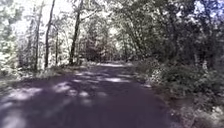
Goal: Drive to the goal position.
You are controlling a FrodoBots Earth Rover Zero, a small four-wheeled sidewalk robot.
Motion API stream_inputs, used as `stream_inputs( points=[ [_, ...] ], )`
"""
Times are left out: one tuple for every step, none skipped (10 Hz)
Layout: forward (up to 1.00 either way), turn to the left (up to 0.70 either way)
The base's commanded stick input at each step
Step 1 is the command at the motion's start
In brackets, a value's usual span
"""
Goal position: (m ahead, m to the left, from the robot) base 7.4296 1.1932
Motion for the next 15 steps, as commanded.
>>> stream_inputs(
  points=[
    [0.45, 0.00],
    [0.45, 0.00],
    [0.45, 0.00],
    [0.45, -0.27],
    [0.45, -0.27],
    [0.45, -0.27],
    [0.45, -0.27],
    [0.45, -0.20],
    [0.45, -0.08],
    [0.45, 0.00],
    [0.45, 0.00],
    [0.45, 0.00],
    [0.45, 0.00],
    [0.45, 0.00],
    [0.45, 0.00]
  ],
)
